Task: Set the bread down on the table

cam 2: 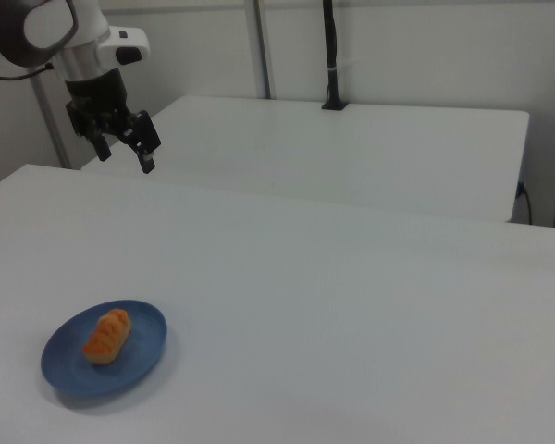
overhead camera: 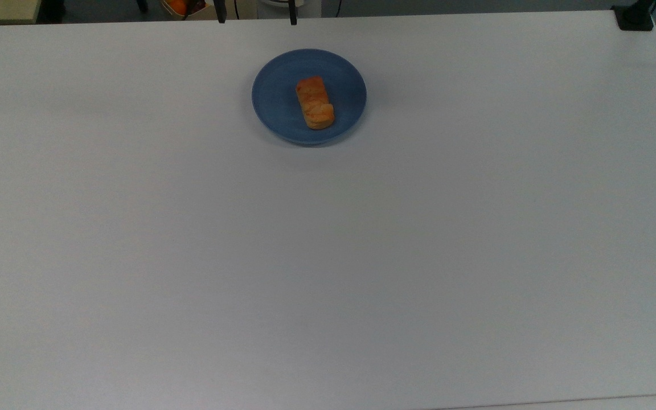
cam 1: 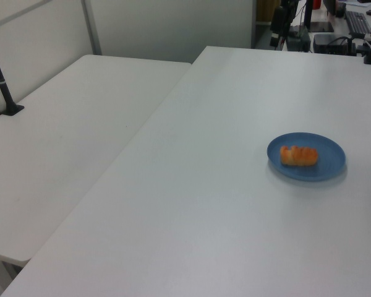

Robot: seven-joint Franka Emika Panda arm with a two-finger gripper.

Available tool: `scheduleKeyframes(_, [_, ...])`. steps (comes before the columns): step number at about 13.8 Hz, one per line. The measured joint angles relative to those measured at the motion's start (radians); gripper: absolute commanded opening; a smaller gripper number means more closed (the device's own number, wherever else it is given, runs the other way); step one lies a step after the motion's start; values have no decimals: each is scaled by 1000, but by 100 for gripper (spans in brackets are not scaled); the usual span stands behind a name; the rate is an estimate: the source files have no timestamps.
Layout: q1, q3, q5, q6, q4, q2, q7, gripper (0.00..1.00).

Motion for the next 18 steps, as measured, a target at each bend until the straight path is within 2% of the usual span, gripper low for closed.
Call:
scheduleKeyframes(13, [4,0,0,0,-11,1,0,100])
scheduleKeyframes(18, [23,3,0,-5,-62,4,-28,100])
